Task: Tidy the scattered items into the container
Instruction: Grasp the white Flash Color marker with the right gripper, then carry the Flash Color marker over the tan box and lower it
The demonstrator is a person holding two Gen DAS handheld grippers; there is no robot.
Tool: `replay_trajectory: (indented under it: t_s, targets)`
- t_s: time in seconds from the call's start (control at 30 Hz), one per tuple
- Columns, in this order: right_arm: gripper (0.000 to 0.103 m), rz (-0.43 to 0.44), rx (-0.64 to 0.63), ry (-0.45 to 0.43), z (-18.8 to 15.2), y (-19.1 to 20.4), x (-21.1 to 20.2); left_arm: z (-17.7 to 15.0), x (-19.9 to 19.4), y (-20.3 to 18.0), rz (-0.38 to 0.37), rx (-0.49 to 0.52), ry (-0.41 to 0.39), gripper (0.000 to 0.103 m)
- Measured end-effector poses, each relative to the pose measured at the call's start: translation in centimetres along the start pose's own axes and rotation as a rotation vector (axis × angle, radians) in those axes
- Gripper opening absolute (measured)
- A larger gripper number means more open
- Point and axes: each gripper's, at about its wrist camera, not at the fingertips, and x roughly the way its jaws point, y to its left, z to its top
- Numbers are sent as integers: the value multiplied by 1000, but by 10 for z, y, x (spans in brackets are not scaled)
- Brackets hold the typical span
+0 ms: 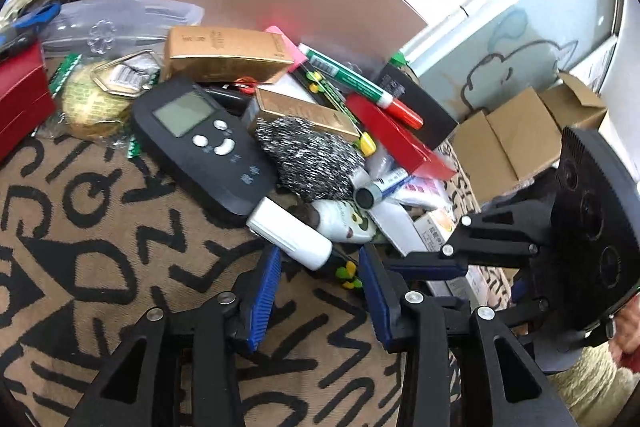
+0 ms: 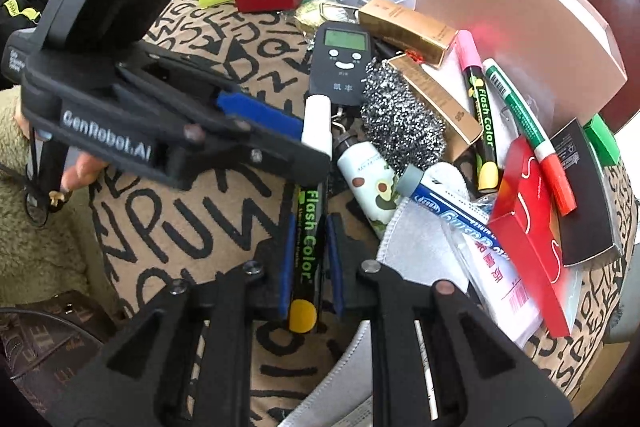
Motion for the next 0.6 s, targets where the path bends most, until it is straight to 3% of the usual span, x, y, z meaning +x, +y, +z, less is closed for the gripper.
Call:
replay_trajectory:
  t_s: [0.17,0.3,0.6]
  targets:
    - [19,-5,-19,-12,4,6,1,2,-1,-6,53,-8,-28,39]
    - [19,-13,-26,-17,8,9,3,5,-10,-21,115,61,-82,32]
    - [19,-52,-1,-94,22,1,-19,22,-39,-40,136,127,-175,27]
